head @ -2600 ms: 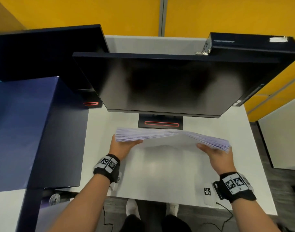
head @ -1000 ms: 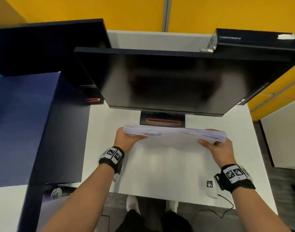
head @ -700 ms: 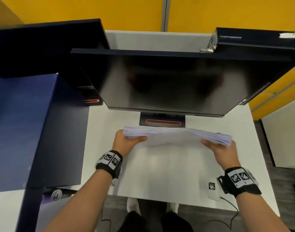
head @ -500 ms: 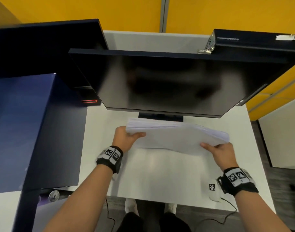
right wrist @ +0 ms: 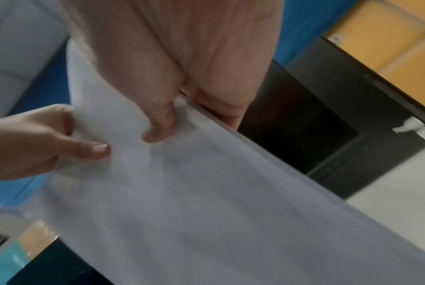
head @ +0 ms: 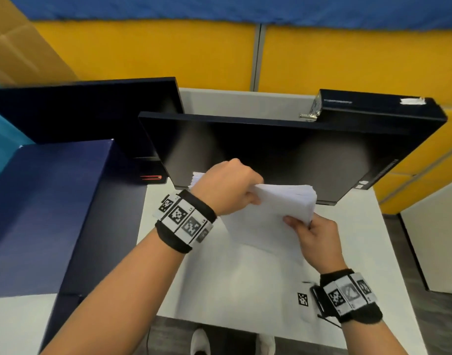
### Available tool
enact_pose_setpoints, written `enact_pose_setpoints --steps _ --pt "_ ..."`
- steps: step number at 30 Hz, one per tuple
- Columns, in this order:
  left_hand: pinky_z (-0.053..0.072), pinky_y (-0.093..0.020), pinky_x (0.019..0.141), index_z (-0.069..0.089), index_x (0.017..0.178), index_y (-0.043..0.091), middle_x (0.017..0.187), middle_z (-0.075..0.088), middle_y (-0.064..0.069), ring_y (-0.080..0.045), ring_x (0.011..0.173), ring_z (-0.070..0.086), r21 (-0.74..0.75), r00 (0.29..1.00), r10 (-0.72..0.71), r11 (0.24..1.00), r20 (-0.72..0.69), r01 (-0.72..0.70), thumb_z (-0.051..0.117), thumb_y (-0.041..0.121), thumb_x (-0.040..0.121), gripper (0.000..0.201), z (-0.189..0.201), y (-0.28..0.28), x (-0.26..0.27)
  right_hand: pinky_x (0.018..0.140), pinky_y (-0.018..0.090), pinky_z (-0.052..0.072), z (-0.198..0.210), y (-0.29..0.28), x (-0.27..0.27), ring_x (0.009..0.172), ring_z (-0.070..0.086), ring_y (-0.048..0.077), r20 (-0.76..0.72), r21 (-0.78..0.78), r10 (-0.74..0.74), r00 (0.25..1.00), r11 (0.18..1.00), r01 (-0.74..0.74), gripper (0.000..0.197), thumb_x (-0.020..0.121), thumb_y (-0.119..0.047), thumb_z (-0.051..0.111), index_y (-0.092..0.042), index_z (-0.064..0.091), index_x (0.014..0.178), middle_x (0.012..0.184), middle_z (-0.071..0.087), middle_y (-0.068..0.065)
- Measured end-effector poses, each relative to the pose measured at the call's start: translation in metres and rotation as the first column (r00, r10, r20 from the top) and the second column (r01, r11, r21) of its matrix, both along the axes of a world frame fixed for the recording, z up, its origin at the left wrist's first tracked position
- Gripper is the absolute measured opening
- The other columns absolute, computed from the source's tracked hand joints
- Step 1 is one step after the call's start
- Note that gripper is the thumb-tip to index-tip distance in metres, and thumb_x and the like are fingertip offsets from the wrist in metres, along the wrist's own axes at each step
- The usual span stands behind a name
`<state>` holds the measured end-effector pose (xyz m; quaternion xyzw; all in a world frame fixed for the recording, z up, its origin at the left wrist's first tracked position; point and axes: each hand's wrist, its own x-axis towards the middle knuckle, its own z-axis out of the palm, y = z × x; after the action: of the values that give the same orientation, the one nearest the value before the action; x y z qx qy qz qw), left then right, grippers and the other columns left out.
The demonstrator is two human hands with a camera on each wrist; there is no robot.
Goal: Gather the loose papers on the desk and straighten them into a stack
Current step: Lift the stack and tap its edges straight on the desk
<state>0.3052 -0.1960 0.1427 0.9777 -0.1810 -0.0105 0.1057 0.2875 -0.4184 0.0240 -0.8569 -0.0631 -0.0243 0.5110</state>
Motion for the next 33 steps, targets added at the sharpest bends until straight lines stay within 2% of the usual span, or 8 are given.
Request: enact_pose_setpoints --steps 5,7,9,12,18,23,28,33 --pt "0.041 -0.022 0.076 0.077 0.087 0.033 0.077 0.071 0.011 -0.012 0.079 0.064 -0.292 0.984 0.159 0.948 0.080 -0.129 0.080 0.049 0.072 0.022 -0.042 0.049 -0.019 0.052 0.016 0.039 -0.018 -0.009 -0.003 0.055 0.049 0.003 -0.107 0.115 -0.089 0.990 0.988 0.101 0.023 0.085 -0.009 0.075 -0.011 0.070 0.062 0.057 0.065 0.009" --pt "0.048 -0.023 0.082 0.076 0.087 0.032 0.085 0.074 0.012 -0.009 0.084 0.067 -0.547 0.949 0.311 0.788 -0.042 -0.283 0.088 0.046 0.065 0.028 -0.072 0.063 -0.029 0.049 0.008 0.038 -0.024 -0.013 -0.004 0.046 0.050 -0.002 -0.148 0.140 -0.113 0.983 0.981 0.134 0.034 0.085 -0.007 0.074 -0.017 0.062 0.055 0.046 0.061 -0.010" --pt "0.051 -0.021 0.086 0.075 0.088 0.026 0.090 0.077 0.007 -0.008 0.087 0.071 -0.746 0.896 0.389 0.526 -0.216 -0.409 0.093 0.031 0.064 0.031 -0.108 0.061 -0.035 0.051 0.004 0.041 -0.030 -0.017 -0.004 0.048 0.057 -0.010 -0.197 0.170 -0.135 0.971 0.971 0.169 0.033 0.086 -0.006 0.073 -0.020 0.061 0.057 0.048 0.063 -0.024" --pt "0.055 -0.033 0.093 0.078 0.096 0.021 0.098 0.079 0.003 -0.012 0.097 0.074 -0.800 0.853 0.297 0.315 -0.429 -0.511 0.091 0.016 0.068 0.031 -0.163 0.051 -0.039 0.053 0.004 0.045 -0.037 -0.019 -0.002 0.051 0.060 -0.013 -0.226 0.180 -0.149 0.963 0.965 0.191 0.027 0.086 -0.006 0.073 -0.018 0.065 0.062 0.052 0.066 -0.026" --pt "0.057 -0.026 0.079 0.080 0.085 0.013 0.084 0.078 0.012 -0.002 0.078 0.073 -0.682 0.780 0.235 0.385 -0.579 -0.622 0.090 0.019 0.070 0.019 -0.230 0.033 -0.041 0.058 0.003 0.047 -0.045 -0.029 0.001 0.059 0.064 -0.015 -0.240 0.192 -0.122 0.963 0.967 0.171 0.004 0.085 -0.003 0.072 -0.005 0.071 0.082 0.058 0.068 -0.031" --pt "0.048 -0.012 0.066 0.071 0.072 0.010 0.058 0.068 0.024 0.012 0.058 0.060 -0.680 0.768 0.265 0.358 -0.582 -0.639 0.083 0.008 0.080 0.014 -0.238 0.027 -0.044 0.061 0.001 0.047 -0.049 -0.032 -0.001 0.066 0.066 -0.015 -0.233 0.200 -0.117 0.966 0.966 0.165 0.007 0.085 -0.002 0.071 -0.009 0.071 0.089 0.063 0.068 -0.032" --pt "0.058 -0.033 0.083 0.078 0.096 0.015 0.092 0.079 0.003 -0.015 0.085 0.076 -0.698 0.735 0.238 0.232 -0.635 -0.678 0.077 0.005 0.085 0.016 -0.239 0.024 -0.047 0.062 0.009 0.051 -0.048 -0.035 0.006 0.067 0.069 -0.003 -0.243 0.214 -0.119 0.963 0.961 0.173 0.006 0.086 -0.009 0.073 -0.016 0.072 0.087 0.070 0.071 -0.021" --pt "0.059 -0.033 0.085 0.079 0.097 0.021 0.098 0.080 -0.002 -0.018 0.091 0.077 -0.685 0.748 0.162 0.312 -0.644 -0.658 0.076 0.005 0.086 0.019 -0.218 0.036 -0.051 0.063 0.010 0.054 -0.033 -0.043 0.006 0.073 0.072 -0.003 -0.242 0.256 -0.028 0.970 0.962 0.092 0.009 0.090 -0.013 0.068 -0.020 0.067 0.097 0.083 0.073 -0.013"
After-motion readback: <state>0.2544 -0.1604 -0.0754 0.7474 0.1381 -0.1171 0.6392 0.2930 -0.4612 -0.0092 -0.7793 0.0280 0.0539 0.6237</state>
